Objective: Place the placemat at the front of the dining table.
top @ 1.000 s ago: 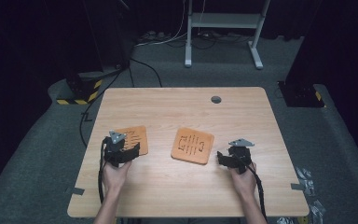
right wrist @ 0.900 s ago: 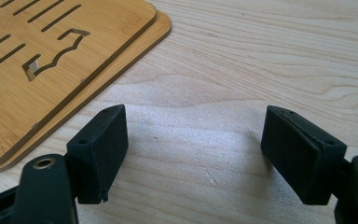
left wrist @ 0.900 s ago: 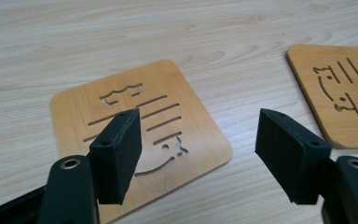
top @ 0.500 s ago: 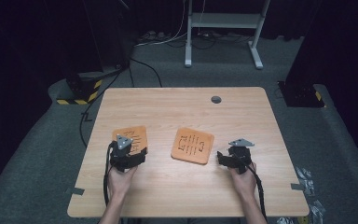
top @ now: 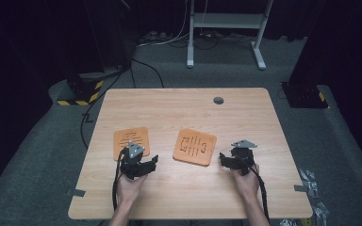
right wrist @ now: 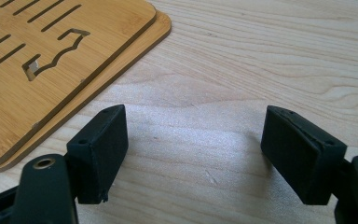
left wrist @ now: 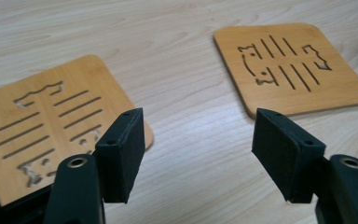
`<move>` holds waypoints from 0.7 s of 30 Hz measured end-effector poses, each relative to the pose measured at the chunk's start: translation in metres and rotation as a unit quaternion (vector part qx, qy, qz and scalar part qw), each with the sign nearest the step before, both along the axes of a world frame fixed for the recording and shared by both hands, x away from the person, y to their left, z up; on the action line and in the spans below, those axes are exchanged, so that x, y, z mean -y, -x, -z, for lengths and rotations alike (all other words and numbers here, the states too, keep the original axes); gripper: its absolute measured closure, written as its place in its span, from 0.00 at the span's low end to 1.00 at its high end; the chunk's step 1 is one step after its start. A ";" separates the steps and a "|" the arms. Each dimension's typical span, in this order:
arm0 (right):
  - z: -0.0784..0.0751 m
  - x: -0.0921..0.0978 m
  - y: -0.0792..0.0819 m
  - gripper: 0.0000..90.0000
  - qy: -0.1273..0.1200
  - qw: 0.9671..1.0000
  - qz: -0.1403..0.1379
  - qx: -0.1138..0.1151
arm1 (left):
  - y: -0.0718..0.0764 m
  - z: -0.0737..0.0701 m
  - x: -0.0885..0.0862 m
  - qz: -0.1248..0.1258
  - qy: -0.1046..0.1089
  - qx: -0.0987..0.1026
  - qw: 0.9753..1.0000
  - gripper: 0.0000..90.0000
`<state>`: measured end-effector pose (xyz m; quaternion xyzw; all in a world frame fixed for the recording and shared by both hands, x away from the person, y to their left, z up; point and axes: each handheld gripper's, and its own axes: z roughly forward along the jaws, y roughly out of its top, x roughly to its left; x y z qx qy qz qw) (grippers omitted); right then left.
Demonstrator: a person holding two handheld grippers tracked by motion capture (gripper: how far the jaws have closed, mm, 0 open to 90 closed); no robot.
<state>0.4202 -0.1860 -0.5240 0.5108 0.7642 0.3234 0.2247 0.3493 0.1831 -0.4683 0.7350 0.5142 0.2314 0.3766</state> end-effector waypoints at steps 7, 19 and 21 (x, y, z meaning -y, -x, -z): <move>0.000 0.000 0.000 0.25 0.000 1.000 0.000 0.000 | 0.004 0.009 0.010 0.014 -0.004 -0.004 1.000 0.39; 0.000 0.000 0.000 0.25 0.000 1.000 0.000 0.000 | 0.009 0.026 0.015 0.028 -0.006 -0.026 0.999 0.38; 0.000 0.000 0.000 0.25 0.000 1.000 0.000 0.000 | 0.009 0.028 0.018 0.028 -0.012 -0.030 0.999 0.38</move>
